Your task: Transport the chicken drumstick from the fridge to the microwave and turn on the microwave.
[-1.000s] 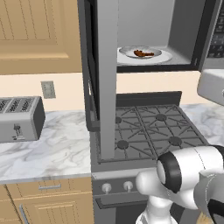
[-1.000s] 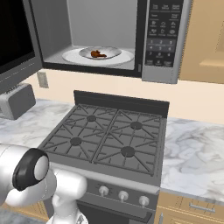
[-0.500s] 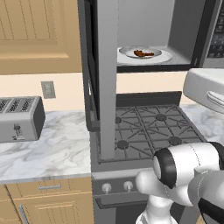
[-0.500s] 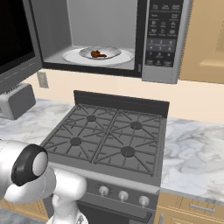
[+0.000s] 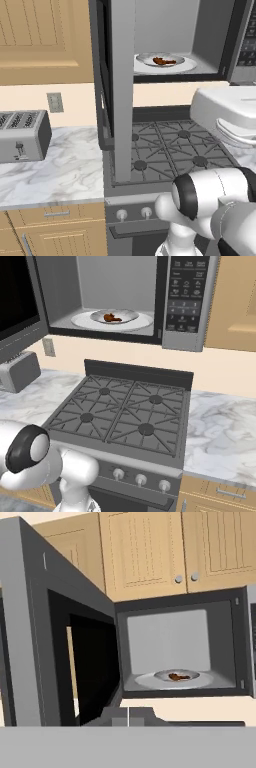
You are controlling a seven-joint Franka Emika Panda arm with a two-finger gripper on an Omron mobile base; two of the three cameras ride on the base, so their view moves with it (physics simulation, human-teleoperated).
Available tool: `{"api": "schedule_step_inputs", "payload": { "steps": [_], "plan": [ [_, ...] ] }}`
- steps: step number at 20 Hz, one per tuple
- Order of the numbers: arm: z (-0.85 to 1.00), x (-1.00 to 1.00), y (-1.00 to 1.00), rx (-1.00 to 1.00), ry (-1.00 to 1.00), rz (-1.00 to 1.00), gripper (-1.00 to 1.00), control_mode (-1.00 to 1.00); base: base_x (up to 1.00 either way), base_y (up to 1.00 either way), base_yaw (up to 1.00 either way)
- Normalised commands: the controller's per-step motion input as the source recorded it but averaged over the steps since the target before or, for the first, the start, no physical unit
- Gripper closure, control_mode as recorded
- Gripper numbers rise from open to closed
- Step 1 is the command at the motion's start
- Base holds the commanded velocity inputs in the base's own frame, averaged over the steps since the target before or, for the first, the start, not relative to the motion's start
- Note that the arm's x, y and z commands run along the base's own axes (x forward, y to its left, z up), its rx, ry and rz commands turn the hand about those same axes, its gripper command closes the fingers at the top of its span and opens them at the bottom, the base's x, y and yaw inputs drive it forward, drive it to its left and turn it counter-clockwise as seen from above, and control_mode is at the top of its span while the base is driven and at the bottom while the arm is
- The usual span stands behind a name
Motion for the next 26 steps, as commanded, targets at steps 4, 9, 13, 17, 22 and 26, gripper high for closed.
{"api": "schedule_step_inputs", "payload": {
  "steps": [4,9,13,17,22,26],
  "plan": [
    [0.07,-0.15,0.27,0.0,0.02,0.0,1.0,-1.0,0.0,0.0,0.0],
    [0.06,-0.16,0.21,0.0,0.05,0.0,1.0,-1.0,0.0,0.0,0.0],
    [0.0,-0.15,0.2,0.0,0.06,0.0,1.0,-1.0,0.0,0.0,0.0],
    [0.0,-0.13,0.24,0.0,0.05,0.0,1.0,-1.0,0.0,0.0,0.0],
    [0.0,-0.04,0.18,0.04,0.07,-0.05,1.0,-1.0,0.0,0.0,0.0],
    [0.0,0.0,0.09,0.06,0.08,-0.09,1.0,-1.0,0.0,0.0,0.0]
  ]
}}
